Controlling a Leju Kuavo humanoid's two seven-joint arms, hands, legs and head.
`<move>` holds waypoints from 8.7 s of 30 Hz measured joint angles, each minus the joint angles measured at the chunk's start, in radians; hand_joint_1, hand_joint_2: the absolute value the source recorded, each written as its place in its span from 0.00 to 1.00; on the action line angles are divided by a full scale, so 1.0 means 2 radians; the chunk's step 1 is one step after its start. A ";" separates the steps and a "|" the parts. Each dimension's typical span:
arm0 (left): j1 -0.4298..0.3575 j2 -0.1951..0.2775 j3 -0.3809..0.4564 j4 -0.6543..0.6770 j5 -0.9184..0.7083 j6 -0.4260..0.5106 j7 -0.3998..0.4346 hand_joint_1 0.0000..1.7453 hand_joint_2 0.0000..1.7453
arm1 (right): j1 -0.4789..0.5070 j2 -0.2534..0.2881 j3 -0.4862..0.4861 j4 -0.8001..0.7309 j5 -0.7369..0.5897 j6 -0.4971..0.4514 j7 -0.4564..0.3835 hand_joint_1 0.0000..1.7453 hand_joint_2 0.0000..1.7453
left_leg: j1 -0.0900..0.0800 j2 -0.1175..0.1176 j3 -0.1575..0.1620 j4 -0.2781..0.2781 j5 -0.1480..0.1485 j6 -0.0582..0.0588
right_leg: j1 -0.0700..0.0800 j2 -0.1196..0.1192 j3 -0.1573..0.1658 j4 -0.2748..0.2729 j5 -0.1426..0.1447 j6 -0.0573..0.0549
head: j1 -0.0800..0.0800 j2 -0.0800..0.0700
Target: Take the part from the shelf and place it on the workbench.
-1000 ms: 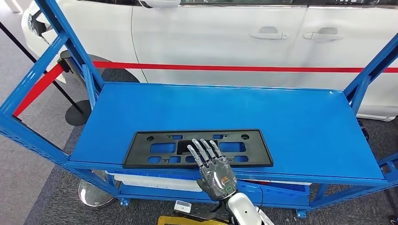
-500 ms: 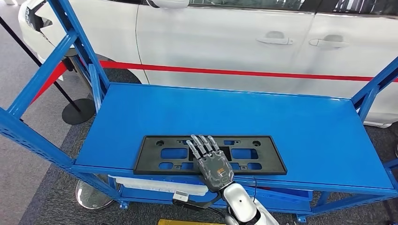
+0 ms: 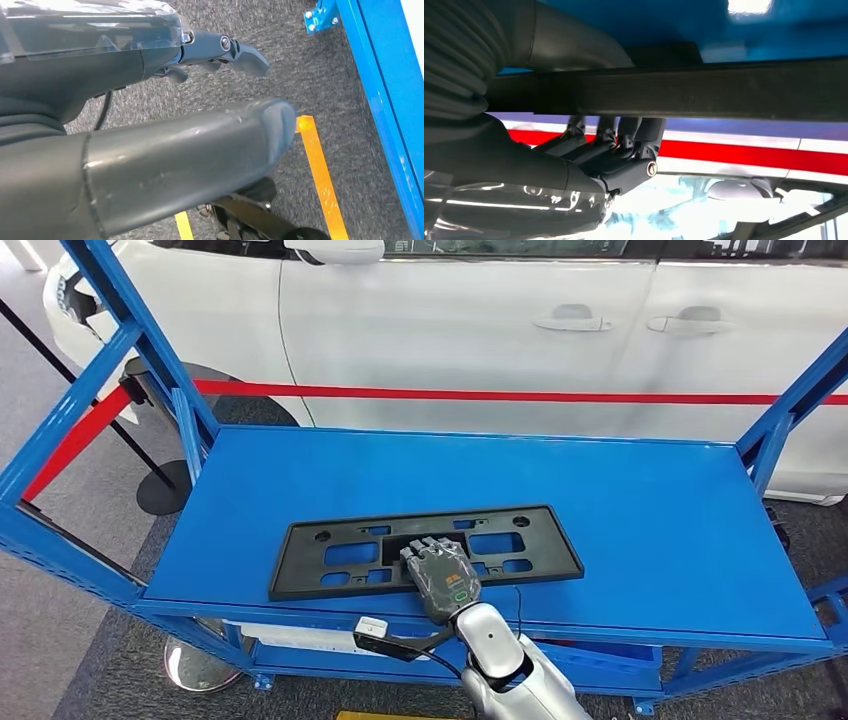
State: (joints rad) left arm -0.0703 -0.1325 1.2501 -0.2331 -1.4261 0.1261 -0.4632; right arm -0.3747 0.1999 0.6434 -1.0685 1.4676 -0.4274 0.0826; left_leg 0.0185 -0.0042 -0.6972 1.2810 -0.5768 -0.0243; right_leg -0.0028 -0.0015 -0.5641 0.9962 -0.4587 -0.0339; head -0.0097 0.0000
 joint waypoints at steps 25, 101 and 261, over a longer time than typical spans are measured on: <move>0.003 -0.010 0.000 0.000 0.011 -0.004 -0.010 0.00 0.00 | 0.056 -0.005 -0.017 -0.128 -0.121 -0.040 -0.064 1.00 1.00 | 0.002 0.000 0.067 -0.130 0.054 0.004 | 0.001 0.005 -0.007 0.010 -0.003 0.011 | 0.005 0.000; 0.004 -0.028 0.049 0.000 0.044 -0.003 0.015 0.00 0.00 | 0.377 -0.087 -0.066 -0.469 -0.665 0.079 -0.368 1.00 1.00 | -0.006 0.002 0.120 -0.147 0.024 0.019 | 0.000 -0.003 -0.022 0.012 0.017 0.020 | 0.001 0.000; 0.006 -0.017 0.050 -0.001 0.033 -0.026 0.017 0.00 0.00 | 0.397 -0.079 -0.085 -0.464 -0.711 0.103 -0.361 1.00 1.00 | -0.003 0.024 0.090 -0.134 0.036 0.026 | -0.005 0.003 -0.082 0.152 -0.057 0.030 | 0.007 0.000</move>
State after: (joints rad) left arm -0.0574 -0.1674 1.3493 -0.2358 -1.3607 0.0736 -0.4291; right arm 0.4184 0.0416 0.4741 -1.9963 0.0456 -0.2224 -0.6394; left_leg 0.0124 0.0429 -0.5165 1.0139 -0.5056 0.0277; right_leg -0.0135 0.0048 -0.7286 1.3000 -0.5717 0.0255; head 0.0050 0.0000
